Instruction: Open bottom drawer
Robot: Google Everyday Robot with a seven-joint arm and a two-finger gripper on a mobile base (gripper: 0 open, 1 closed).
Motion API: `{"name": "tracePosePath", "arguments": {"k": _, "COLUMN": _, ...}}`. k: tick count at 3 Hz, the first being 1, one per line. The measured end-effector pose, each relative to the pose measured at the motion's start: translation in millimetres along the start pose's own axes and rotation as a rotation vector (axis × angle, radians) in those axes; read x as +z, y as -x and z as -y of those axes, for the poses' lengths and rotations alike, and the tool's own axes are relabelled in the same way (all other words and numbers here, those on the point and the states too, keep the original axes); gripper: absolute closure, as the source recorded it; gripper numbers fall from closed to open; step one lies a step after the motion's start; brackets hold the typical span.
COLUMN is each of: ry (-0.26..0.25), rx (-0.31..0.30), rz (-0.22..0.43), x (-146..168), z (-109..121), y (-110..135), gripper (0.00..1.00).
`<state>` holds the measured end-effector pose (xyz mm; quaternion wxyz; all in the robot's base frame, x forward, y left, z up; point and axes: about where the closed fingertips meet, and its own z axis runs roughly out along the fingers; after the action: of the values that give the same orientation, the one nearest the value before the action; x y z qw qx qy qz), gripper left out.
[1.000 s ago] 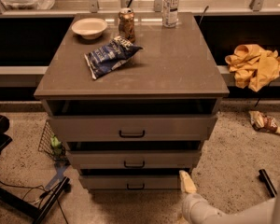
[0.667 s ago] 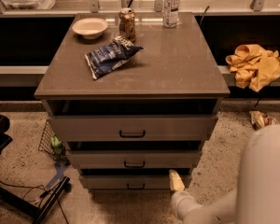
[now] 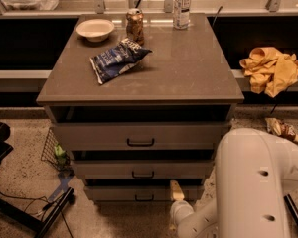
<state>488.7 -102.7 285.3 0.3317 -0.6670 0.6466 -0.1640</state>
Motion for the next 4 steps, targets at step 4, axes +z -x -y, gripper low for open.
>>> {"name": "tracePosePath", "arguments": {"k": 4, "ry": 0.038, "rx": -0.045, "rz": -0.112, "x": 71, "z": -15, "y": -20, "gripper": 0.0}}
